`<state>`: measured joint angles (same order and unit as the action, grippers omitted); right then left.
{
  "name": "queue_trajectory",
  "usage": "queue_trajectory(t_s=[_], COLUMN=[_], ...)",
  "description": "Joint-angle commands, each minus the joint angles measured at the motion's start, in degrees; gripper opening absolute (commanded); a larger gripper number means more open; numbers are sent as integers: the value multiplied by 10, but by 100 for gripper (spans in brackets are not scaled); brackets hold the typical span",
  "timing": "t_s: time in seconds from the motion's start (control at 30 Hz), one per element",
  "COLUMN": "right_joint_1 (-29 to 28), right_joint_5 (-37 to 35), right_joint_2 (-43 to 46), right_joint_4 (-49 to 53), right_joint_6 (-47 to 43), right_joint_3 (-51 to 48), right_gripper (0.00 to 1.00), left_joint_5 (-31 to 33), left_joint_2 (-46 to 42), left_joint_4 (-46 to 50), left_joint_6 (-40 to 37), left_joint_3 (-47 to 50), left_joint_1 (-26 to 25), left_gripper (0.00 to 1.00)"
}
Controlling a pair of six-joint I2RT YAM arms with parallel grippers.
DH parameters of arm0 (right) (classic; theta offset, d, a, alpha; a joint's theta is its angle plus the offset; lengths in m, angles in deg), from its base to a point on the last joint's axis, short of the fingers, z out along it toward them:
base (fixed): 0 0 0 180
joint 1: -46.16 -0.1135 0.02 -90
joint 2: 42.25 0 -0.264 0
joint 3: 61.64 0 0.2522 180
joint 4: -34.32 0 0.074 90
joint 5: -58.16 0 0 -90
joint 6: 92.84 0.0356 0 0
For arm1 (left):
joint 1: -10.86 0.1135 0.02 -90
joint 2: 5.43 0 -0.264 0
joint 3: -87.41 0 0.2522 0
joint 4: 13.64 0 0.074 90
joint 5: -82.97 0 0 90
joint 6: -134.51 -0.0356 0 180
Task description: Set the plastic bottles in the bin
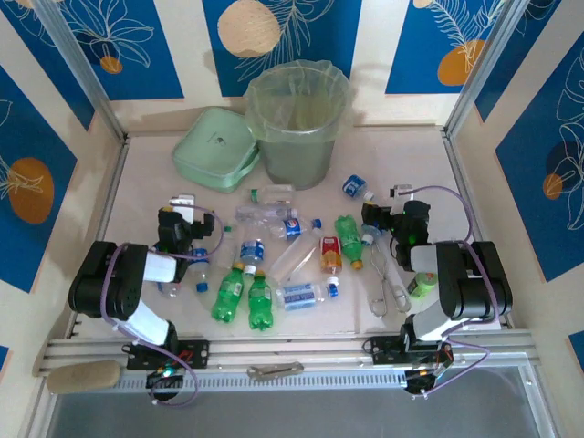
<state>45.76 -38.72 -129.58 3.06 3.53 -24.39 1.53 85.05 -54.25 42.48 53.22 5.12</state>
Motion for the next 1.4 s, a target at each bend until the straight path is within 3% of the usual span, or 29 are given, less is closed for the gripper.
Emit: queue_trajectory(t_s=[0.0,1.2,1.37], right_joint_1=[0,-2,-17], right_joint_5=[-1,-4,-51], right_joint_2=[1,5,75], right_joint_4=[-11,-10,119], right_joint_6=[-2,-3,-5], right_joint_3=[4,3,49], right_gripper=[99,100,100], left_joint_5=[-9,-9,-42], left_joint_2=[-7,-7,-8], left_joint_4=[-6,-6,-6], left_joint_6=[-5,-5,1], left_joint_3=[-7,-6,-5], left_joint_1=[7,7,20], left_gripper=[100,100,100])
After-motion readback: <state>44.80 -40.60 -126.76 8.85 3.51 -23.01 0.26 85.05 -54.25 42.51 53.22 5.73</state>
